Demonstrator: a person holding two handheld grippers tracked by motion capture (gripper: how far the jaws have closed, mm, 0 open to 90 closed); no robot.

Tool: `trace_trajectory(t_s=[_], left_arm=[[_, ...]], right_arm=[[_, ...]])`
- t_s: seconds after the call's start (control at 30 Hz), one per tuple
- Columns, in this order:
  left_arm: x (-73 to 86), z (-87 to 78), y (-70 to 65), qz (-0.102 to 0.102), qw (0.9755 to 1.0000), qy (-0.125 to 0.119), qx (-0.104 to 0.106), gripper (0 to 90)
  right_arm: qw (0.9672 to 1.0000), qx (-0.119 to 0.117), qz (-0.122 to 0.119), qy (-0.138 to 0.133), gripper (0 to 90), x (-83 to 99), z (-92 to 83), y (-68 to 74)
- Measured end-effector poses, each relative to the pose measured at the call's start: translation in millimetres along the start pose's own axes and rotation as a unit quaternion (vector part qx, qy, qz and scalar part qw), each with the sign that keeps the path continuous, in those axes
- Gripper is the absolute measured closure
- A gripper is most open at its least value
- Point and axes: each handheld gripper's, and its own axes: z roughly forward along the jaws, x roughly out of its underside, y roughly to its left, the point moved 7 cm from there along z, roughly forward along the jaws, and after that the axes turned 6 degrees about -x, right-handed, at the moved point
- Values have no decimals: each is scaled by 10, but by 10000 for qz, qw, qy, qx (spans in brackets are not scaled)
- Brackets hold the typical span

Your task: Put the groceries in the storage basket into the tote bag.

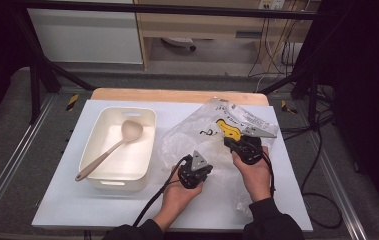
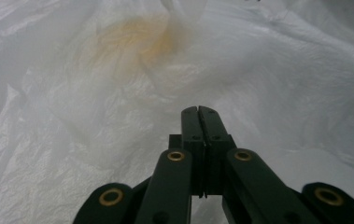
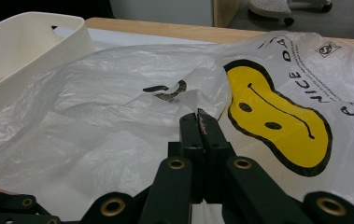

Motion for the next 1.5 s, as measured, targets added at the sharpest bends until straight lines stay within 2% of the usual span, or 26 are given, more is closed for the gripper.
trace_trajectory(t_s=[0.13,0.27,0.4,0.53,0.77,0.9,1.1,1.23,1.33,1.5], left_arm=[[17,64,67,-39,9999,94,-64,900],[46,127,115,82,9996,245,-125,900],[72,169,151,10,9992,382,-79,900],[78,209,165,147,9984,534,-118,900],[53,257,232,241,9982,538,-138,900],[46,270,263,186,9983,549,-83,900],[16,301,333,259,9977,612,-125,900],[20,301,350,310,9975,638,-59,900],[16,305,360,304,9976,622,-17,900],[5,315,397,126,9974,702,131,900]], right_arm=[[10000,21,33,-7,900,-14,-14,0],[10000,43,55,-4,900,-40,-35,10],[9999,60,78,-67,900,-98,-80,14],[9999,41,105,-116,900,-139,-111,16],[9994,-52,235,-228,900,-266,-151,-7],[9994,-75,204,-275,900,-393,-123,-14],[9990,-127,163,-404,900,-616,-93,16],[9984,-148,174,-511,900,-740,-114,22],[9981,-168,212,-550,900,-786,-156,19],[9978,-198,234,-580,900,-794,-214,37]])
